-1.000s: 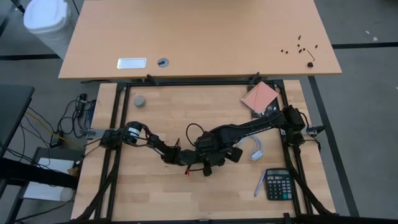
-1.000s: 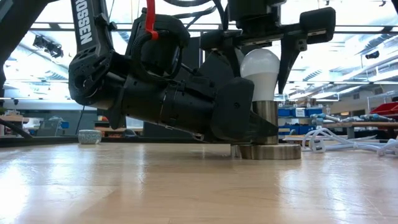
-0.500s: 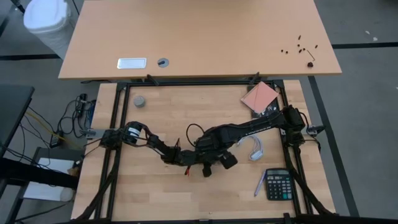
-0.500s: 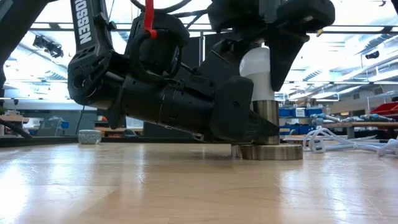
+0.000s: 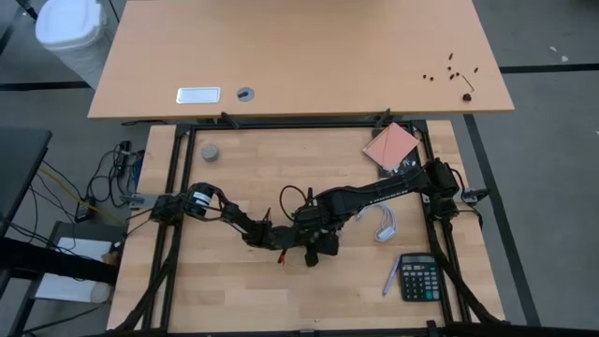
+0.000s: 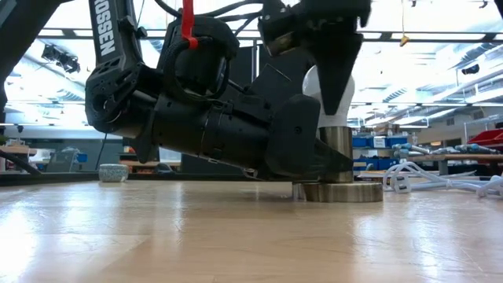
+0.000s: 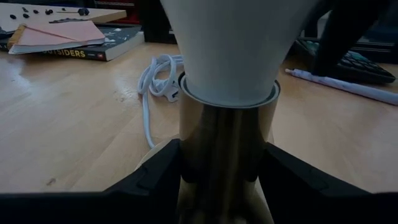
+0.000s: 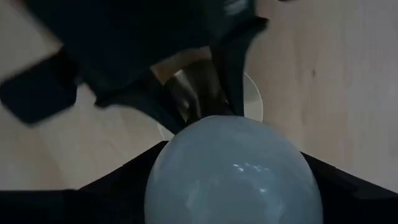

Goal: Screw lightbulb
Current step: Insert the white lightbulb into the golden lamp

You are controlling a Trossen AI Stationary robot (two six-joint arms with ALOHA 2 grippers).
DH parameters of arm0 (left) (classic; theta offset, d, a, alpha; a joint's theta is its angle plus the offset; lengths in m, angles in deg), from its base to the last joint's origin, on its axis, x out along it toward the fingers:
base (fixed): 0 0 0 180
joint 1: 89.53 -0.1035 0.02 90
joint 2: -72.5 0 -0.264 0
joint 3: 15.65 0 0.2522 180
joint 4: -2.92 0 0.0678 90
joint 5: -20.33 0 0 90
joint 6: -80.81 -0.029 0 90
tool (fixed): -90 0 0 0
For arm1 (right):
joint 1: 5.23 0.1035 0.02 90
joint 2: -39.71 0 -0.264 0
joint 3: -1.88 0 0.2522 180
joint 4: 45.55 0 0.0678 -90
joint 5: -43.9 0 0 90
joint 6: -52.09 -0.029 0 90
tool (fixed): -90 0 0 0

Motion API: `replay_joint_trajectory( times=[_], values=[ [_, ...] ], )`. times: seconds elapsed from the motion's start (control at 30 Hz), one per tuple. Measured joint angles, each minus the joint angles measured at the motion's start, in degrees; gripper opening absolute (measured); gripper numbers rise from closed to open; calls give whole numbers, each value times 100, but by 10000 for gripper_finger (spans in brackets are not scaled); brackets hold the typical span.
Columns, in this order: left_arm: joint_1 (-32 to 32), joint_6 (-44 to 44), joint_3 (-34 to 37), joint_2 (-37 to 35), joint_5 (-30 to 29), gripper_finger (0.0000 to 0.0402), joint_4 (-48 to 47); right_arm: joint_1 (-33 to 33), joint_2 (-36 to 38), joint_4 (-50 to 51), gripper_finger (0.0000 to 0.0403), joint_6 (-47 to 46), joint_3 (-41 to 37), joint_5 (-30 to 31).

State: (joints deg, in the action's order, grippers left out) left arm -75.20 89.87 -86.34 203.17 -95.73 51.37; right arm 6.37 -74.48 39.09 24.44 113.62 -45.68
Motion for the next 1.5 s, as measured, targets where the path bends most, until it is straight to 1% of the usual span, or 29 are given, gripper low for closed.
replay_joint_trajectory(
  times=[0.2,0.4,0.7,0.83,0.97,1.1,1.2,1.27,1.37,1.5],
  values=[
    [-2,13,0,0,-4,193,2,-43,0,-12,281,-1683,0,-32],
    [-2,24,4,0,-36,193,4,-103,0,-49,281,-2561,0,-44],
    [-2,22,4,0,-39,193,4,-114,0,-65,286,-2670,0,-26],
    [-4,24,4,0,-69,193,7,-114,0,-92,305,-2570,2,-27],
    [-9,33,4,0,-83,193,4,-120,0,-94,334,-2352,2,-72],
    [-11,33,2,0,-79,193,1,-125,0,-49,363,-1789,7,-129],
    [-11,33,-2,0,-69,193,-4,-136,0,-16,379,-788,7,-173],
    [-12,32,-2,0,-63,193,-4,-139,0,44,385,124,9,-173],
    [-13,31,-2,0,-59,193,-4,-140,0,71,388,1805,11,-170],
    [-13,28,-2,0,-44,193,-4,-110,0,78,385,3488,11,-149]
  ],
)
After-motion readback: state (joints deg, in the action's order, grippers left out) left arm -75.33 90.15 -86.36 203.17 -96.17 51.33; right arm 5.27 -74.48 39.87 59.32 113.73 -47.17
